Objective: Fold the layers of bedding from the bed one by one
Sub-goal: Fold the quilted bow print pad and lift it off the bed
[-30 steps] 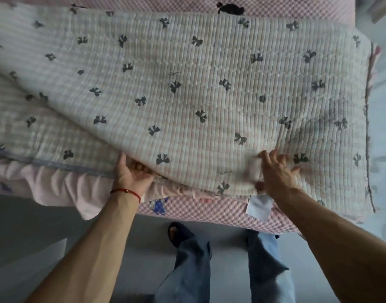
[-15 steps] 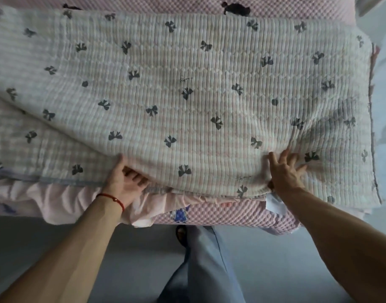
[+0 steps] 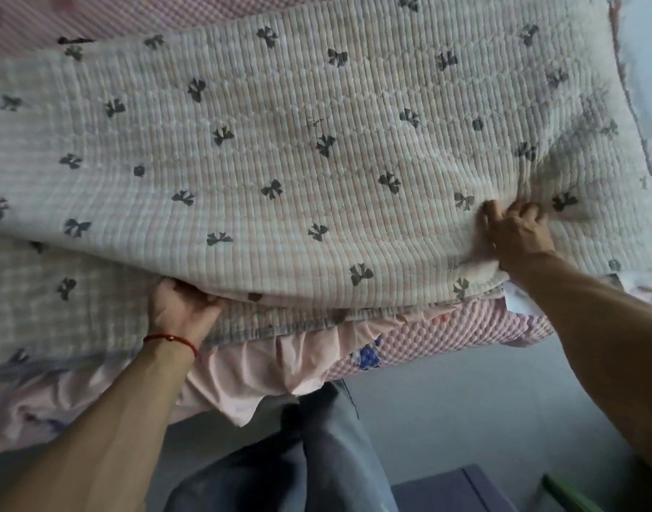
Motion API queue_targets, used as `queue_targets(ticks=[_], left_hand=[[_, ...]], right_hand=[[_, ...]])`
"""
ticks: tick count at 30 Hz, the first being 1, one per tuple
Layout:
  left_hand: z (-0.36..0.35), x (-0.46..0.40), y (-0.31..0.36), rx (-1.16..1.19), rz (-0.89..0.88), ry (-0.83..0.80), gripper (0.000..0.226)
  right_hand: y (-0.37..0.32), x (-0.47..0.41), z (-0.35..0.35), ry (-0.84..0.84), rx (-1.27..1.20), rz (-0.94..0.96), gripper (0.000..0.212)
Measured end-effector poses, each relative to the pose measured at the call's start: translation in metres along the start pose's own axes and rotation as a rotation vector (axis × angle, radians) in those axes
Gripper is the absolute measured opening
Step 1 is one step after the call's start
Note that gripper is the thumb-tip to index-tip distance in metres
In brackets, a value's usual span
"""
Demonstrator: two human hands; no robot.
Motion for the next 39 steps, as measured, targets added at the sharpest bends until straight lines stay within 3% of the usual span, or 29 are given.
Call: queue_targets(ticks=[1, 3, 5, 8, 9, 11, 14, 16, 19, 21, 23, 28, 31, 34, 36, 39], left_hand=[[0.006, -0.004, 0.002, -0.025, 0.028, -0.023, 0.033], [0.017, -0.003, 0.007, -0.067, 0.028, -0.018, 0.012], [0.032, 0.005, -0.002, -0.169, 0.061, 0.051, 0.021], [0.060, 0.044, -0.011, -0.285, 0.026, 0.224, 0.015], [0.072, 0.055, -0.012, -0.298, 0.022, 0.277, 0.023], [0.084, 0.066, -0.019, -0.345, 0.076, 0.288, 0.037], [0.080, 0.059, -0.016, -0.345, 0.212, 0.177, 0.033], [0.082, 0.049, 0.007, -0.254, 0.231, 0.124, 0.019], [0.091, 0.028, 0.060, -0.106, 0.160, 0.119, 0.020], [0.106, 0.014, 0.092, -0.078, 0.087, 0.126, 0.024], [0.116, 0.013, 0.108, -0.144, 0.042, 0.126, 0.022], [0.168, 0.068, 0.103, -0.310, -0.035, 0.209, 0.036], [0.185, 0.074, 0.082, -0.322, 0.094, 0.201, 0.036], [0.180, 0.057, 0.097, -0.297, 0.175, 0.211, 0.024], [0.178, 0.043, 0.128, -0.282, 0.124, 0.256, 0.018], [0.193, 0.026, 0.170, -0.188, -0.073, 0.277, 0.034]], right_hand=[[-0.002, 0.007, 0.004, -0.006, -0.065, -0.064, 0.087], [-0.011, 0.033, 0.006, 0.018, -0.276, -0.190, 0.093], [-0.034, 0.079, 0.013, 0.136, -0.522, -0.237, 0.087], [-0.112, 0.178, 0.035, 0.541, -0.915, -0.031, 0.054], [-0.145, 0.208, 0.035, 0.565, -1.066, 0.040, 0.042], [-0.211, 0.235, 0.014, 0.319, -1.454, 0.090, 0.022], [-0.295, 0.234, -0.027, -0.183, -2.076, 0.015, 0.040], [-0.318, 0.229, -0.028, -0.256, -2.272, -0.016, 0.042], [-0.323, 0.226, -0.019, -0.176, -2.334, -0.055, 0.024], [-0.327, 0.225, -0.018, -0.151, -2.412, -0.087, 0.030], [-0.326, 0.226, -0.018, -0.109, -2.437, -0.109, 0.039], [-0.327, 0.244, -0.008, 0.147, -2.312, -0.183, 0.023], [-0.369, 0.248, -0.011, -0.050, -2.320, -0.107, 0.020], [-0.409, 0.244, -0.010, -0.219, -2.316, -0.038, 0.031], [-0.420, 0.239, -0.014, -0.232, -2.313, -0.046, 0.029], [-0.415, 0.233, -0.025, -0.197, -2.226, -0.122, 0.028]])
Point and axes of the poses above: each hand's wrist, its own x-axis away from the middle knuckle, its own z-axis out of the back of the hand, y = z × x, the point moved 7 cm from there along -x, towards the middle knuckle, and after that the axes turned 14 degrees about -y, right-handed, at the moved point
